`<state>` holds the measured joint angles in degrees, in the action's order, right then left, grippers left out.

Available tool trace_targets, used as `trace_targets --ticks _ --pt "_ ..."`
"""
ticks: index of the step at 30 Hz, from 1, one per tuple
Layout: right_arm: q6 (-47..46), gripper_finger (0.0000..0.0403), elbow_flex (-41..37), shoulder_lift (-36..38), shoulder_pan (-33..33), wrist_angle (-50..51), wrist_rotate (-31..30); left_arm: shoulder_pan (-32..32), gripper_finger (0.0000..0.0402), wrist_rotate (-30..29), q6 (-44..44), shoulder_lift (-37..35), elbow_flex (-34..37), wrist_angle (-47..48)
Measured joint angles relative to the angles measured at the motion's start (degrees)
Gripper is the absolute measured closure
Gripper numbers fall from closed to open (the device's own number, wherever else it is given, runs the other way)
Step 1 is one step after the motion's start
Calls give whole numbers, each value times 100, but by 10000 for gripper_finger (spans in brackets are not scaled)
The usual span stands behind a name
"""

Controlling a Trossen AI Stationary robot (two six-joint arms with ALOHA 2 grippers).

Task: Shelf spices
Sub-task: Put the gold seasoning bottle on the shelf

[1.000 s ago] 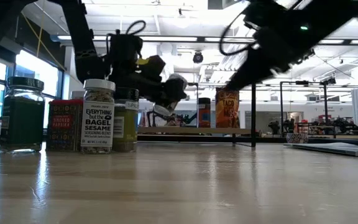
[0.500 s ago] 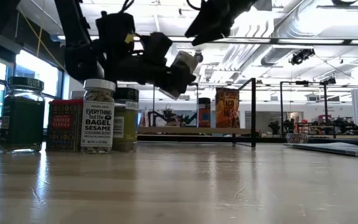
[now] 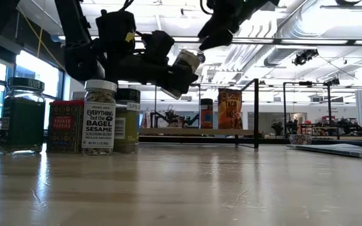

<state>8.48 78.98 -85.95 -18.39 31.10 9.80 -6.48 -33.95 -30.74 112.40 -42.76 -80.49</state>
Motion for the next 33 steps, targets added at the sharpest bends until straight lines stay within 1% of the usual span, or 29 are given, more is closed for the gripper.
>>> trace_targets --ticks 4,7,12,15,16,18,22,26,29,33 --pt "92 90 0 0 4 -210 -94 0 134 2 0 0 0 0" --pt "-73 90 0 -2 51 -204 -626 0 133 4 0 0 0 -1" --pt "141 90 -2 -10 213 266 -1323 0 132 17 1 0 0 0" --pt "740 90 -6 -69 397 132 -1981 -10 132 29 2 0 0 3" --pt "1007 90 -9 -72 447 96 -2071 -15 132 33 2 0 0 -1" --pt "1294 90 -9 -66 528 -68 -2068 -20 131 17 2 0 0 1" --pt "1348 90 -9 -63 645 -549 -2065 -20 131 20 2 0 0 -13" --pt "1281 90 -9 -63 732 -797 -2054 -17 130 19 2 0 0 -11" --pt "1275 90 -9 -63 732 -998 -1849 -20 130 17 2 0 0 -8" --pt "980 90 -9 -63 716 -1324 -1819 -24 130 15 4 0 0 -13"
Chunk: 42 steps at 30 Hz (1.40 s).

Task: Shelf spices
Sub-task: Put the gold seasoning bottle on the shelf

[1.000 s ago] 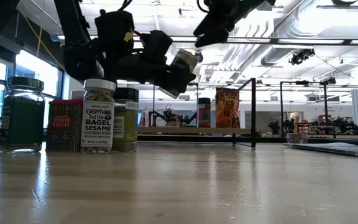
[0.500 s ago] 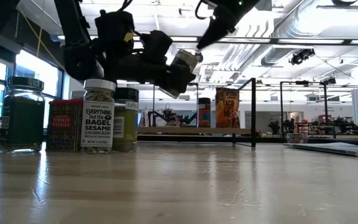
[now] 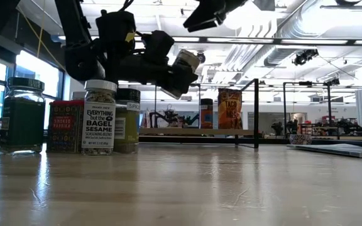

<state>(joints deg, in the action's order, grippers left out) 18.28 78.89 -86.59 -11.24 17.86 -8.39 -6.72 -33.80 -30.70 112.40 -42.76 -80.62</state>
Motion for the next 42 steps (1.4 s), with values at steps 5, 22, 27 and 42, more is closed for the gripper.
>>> trace_targets --ticks 5,22,27,42 --pt "-180 90 0 0 12 -90 -794 0 130 0 0 0 0 -4" --pt "-817 90 28 0 -281 666 70 0 129 6 2 0 -2 -61" --pt "-1216 90 28 0 -535 858 839 0 129 9 3 0 -2 -64" --pt "-1156 90 28 -466 -477 981 949 1 129 23 -68 0 -2 -61"
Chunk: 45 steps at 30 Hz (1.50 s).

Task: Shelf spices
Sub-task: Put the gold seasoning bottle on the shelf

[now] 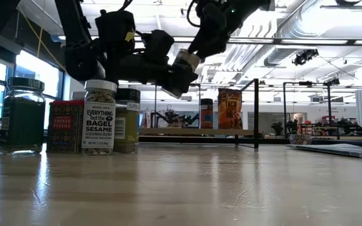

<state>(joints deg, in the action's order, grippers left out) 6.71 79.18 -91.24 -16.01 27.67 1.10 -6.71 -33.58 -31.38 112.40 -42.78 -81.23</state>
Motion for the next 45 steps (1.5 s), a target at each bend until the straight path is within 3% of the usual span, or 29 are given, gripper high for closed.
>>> trace_targets --ticks 6,18,24,30,33,38,45 --pt "11 90 0 -94 -7 -34 426 3 129 16 -243 -4 0 -7" --pt "126 92 -2 -154 0 -255 254 105 129 246 -533 -4 -172 39" --pt "124 138 -2 -210 11 -313 148 132 129 157 -542 -4 -240 155" --pt "145 141 3 -212 11 -258 142 152 129 2 -628 -4 -247 178" --pt "145 141 256 -233 0 41 151 203 125 -225 -839 -5 -264 130" --pt "73 141 953 -306 -103 576 197 341 119 -1243 -1228 -113 -250 66" --pt "71 141 2406 -1176 -326 1617 605 557 119 -1676 -1564 -721 162 298"
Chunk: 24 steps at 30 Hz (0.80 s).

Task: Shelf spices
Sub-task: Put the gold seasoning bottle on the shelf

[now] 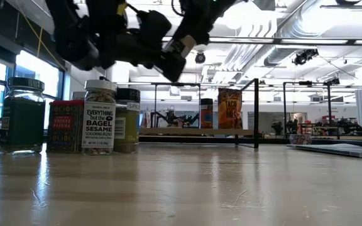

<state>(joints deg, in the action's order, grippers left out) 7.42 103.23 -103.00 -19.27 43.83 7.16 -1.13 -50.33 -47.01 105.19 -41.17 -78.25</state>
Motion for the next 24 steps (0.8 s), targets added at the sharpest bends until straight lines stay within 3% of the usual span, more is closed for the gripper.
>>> trace_targets --ticks 11,24 --pt "167 141 2151 -1181 88 1158 246 -223 119 474 1010 -890 863 179" --pt "252 142 2326 -1353 221 1229 89 -223 119 160 1149 -987 578 540"
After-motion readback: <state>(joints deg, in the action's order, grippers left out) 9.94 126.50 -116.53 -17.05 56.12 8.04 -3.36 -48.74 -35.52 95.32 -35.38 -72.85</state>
